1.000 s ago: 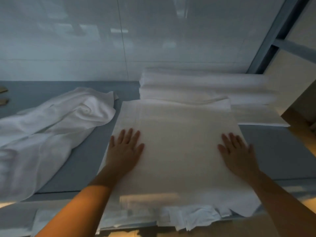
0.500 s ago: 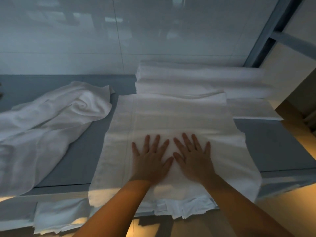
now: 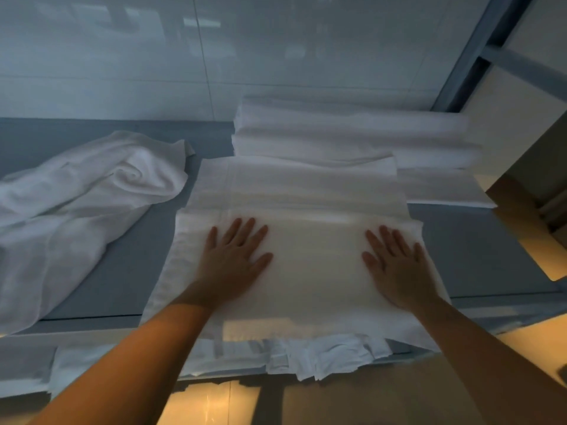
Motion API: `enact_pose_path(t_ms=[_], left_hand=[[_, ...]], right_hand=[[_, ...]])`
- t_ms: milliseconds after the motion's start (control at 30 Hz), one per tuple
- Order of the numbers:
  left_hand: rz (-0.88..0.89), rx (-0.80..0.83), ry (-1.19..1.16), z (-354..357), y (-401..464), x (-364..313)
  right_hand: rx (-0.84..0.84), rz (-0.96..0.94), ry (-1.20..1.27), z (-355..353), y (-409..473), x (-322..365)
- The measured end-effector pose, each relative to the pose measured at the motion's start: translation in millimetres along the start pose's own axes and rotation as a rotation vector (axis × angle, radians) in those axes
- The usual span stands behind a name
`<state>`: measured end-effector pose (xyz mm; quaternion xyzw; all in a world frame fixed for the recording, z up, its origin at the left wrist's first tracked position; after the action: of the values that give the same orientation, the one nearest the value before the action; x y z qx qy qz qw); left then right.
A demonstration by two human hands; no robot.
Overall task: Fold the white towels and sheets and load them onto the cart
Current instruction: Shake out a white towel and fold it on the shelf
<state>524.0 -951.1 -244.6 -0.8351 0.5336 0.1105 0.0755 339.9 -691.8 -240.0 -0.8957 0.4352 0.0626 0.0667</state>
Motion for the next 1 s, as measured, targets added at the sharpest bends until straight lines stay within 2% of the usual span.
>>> enact_pose_path(t_ms=[67,133,200,233,300,367,433,533,667,733,867,1000], left_hand=[[-0.060,-0.011,0.010,-10,-11,9],[-0.082,-0.153,0.007,-28,-27,-3],[0.056,-0.355,0.001,-42,-46,-36],[0.130,-0.389,-0.033,-41,-53,-53],[0.146,-0.294,-0.126,-27,-61,-75],[-0.002,-0.074,-0.164,-1,-63,-77],[-0.076,0.021,-0.089,18,-66,-65],[-0.047,0.043,0.005,23,-57,-58],[-0.084,0.051,-0.005,19,-33,-52],[-0.077,0.040,-0.010,17,-29,-49],[-0.026,0.043,0.029,12,-36,-34],[-0.037,0.039,0.059,5,-63,4]], right_hand=[[0.061,0.016,-0.036,2,-3,-13],[0.061,0.073,-0.068,-9,-6,-7],[-0.063,0.074,-0.035,-32,-16,20],[-0.162,0.018,0.033,-43,-25,44],[-0.310,-0.153,0.186,-54,-45,95],[-0.187,-0.233,0.282,-45,-59,135],[-0.063,-0.226,0.231,-27,-58,147],[-0.045,-0.226,0.141,-22,-41,144],[0.048,-0.108,0.123,-23,-22,157],[0.033,-0.096,0.131,-18,-28,155],[-0.054,-0.138,0.049,-13,-42,101],[0.023,-0.111,-0.037,0,-49,25]])
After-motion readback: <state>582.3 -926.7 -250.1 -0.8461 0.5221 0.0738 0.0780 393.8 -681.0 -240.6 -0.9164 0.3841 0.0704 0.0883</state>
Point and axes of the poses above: each hand's wrist, its own y-axis towards the middle knuckle, its own z-axis out of the palm, x = y × z, the point moved 7 cm from there along y, towards the middle knuckle, and after that the axes turned 10 degrees about -y, right-handed, at the moved point
